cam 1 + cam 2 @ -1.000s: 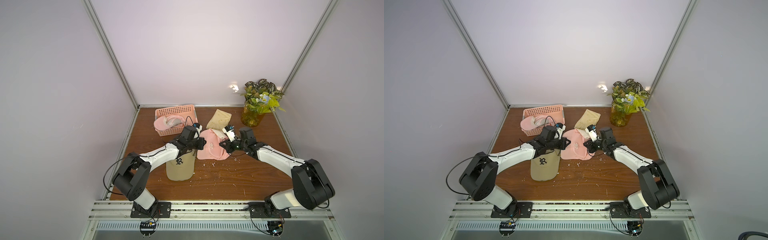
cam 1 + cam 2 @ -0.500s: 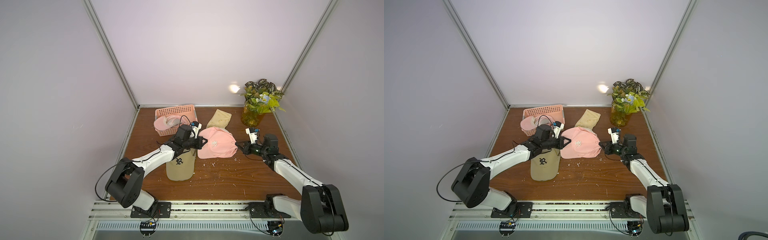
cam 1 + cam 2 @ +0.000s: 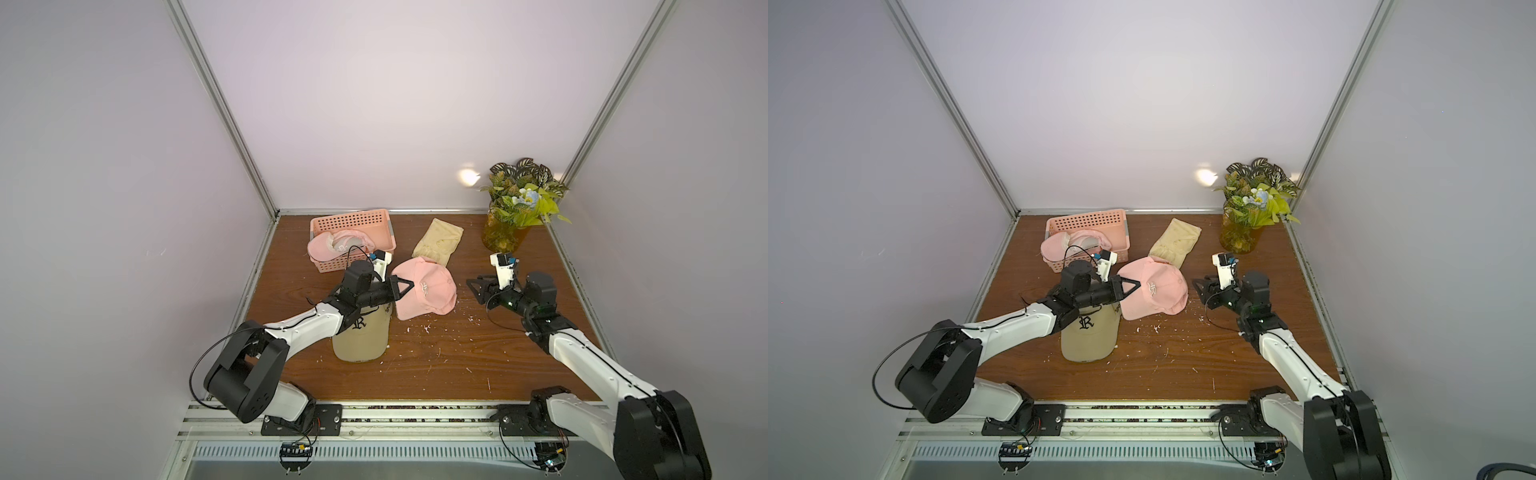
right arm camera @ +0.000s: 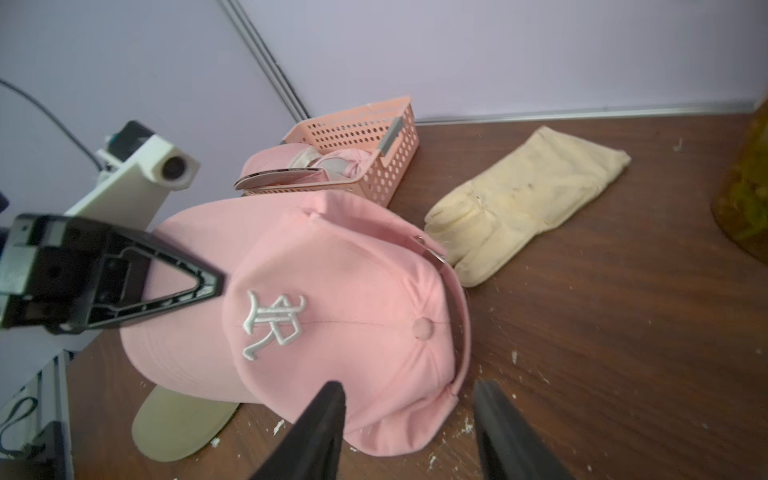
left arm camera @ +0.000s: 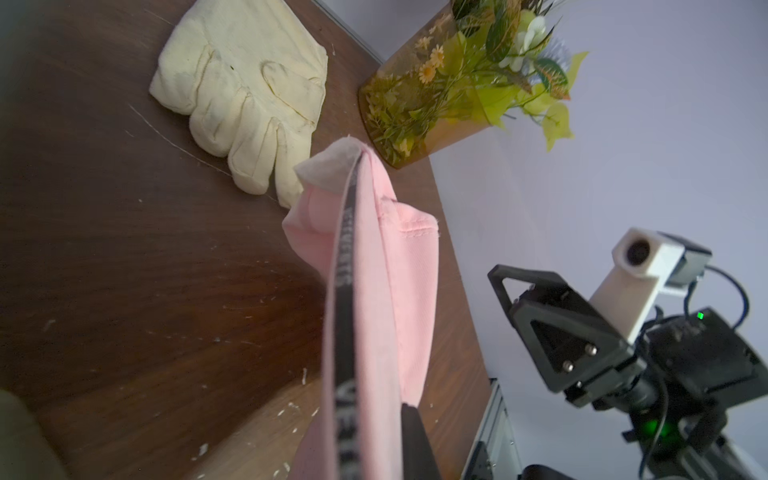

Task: Turn the baseball cap inside out
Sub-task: Turn over the baseball cap.

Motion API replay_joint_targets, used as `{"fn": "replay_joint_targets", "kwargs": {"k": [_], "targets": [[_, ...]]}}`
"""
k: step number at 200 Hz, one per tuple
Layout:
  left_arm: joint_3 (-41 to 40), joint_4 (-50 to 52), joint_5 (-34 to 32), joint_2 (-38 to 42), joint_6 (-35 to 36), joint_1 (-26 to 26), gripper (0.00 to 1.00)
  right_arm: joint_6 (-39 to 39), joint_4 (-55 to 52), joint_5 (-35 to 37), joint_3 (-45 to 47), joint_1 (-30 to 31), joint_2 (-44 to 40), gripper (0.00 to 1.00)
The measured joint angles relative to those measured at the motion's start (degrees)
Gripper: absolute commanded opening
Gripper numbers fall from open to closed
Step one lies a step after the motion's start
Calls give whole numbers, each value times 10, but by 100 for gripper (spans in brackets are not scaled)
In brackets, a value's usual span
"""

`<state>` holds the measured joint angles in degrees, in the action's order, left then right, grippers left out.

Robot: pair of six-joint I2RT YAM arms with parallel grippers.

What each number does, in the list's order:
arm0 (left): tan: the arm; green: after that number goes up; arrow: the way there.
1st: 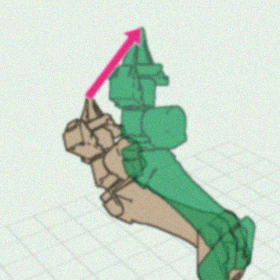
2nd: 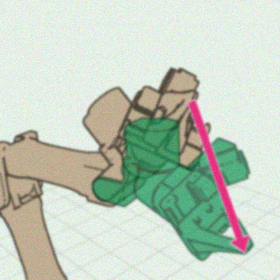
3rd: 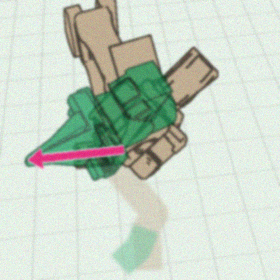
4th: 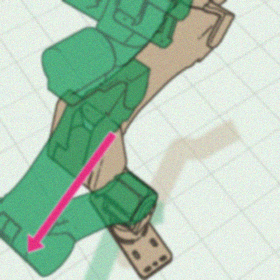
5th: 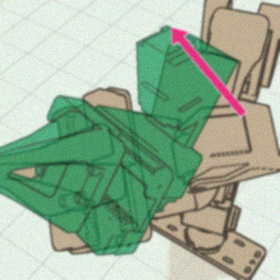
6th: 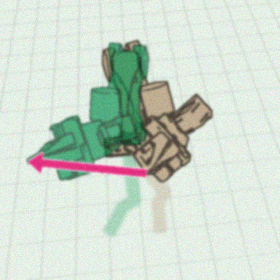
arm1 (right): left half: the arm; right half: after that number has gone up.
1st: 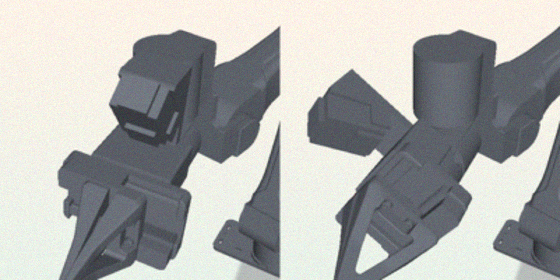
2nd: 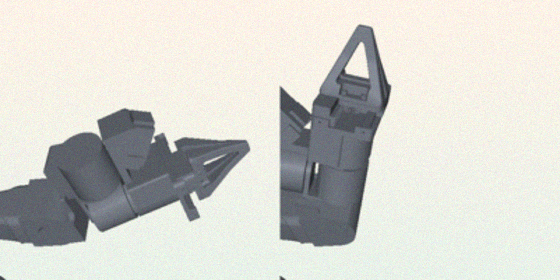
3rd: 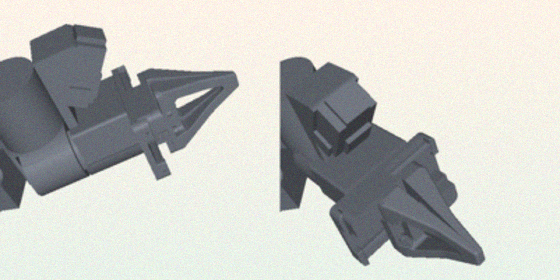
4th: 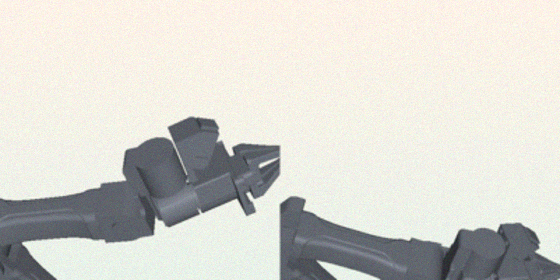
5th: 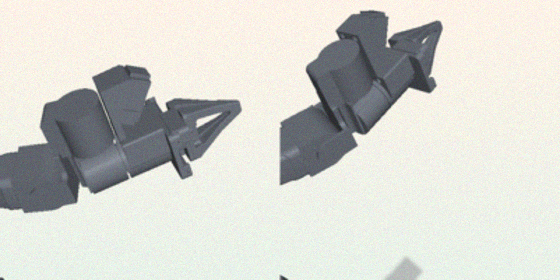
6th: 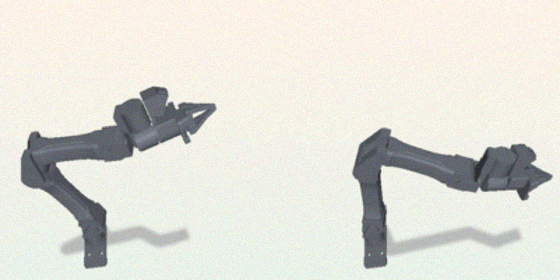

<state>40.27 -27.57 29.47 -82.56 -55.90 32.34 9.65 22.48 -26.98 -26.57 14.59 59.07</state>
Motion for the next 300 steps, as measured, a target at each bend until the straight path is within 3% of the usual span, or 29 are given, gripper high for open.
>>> {"fn": "replay_joint_targets", "kwargs": {"k": [41,94,147,240,279,290,300], "targets": [[57,20,-114,23,-133,53,0,-154,71,49,58,97,-61,66],[132,85,-220,24,-261,59,0,-311,145,144,111,172,-90,69],[136,113,-243,14,-349,75,0,-406,209,223,116,216,-74,70],[153,112,-262,12,-412,103,0,-486,227,259,99,258,-4,68],[153,98,-261,-8,-437,131,0,-499,254,296,75,262,30,59],[154,93,-265,-14,-445,134,0,-499,259,304,74,263,35,48],[156,89,-270,-18,-450,134,1,-503,262,313,74,266,38,30]]}}
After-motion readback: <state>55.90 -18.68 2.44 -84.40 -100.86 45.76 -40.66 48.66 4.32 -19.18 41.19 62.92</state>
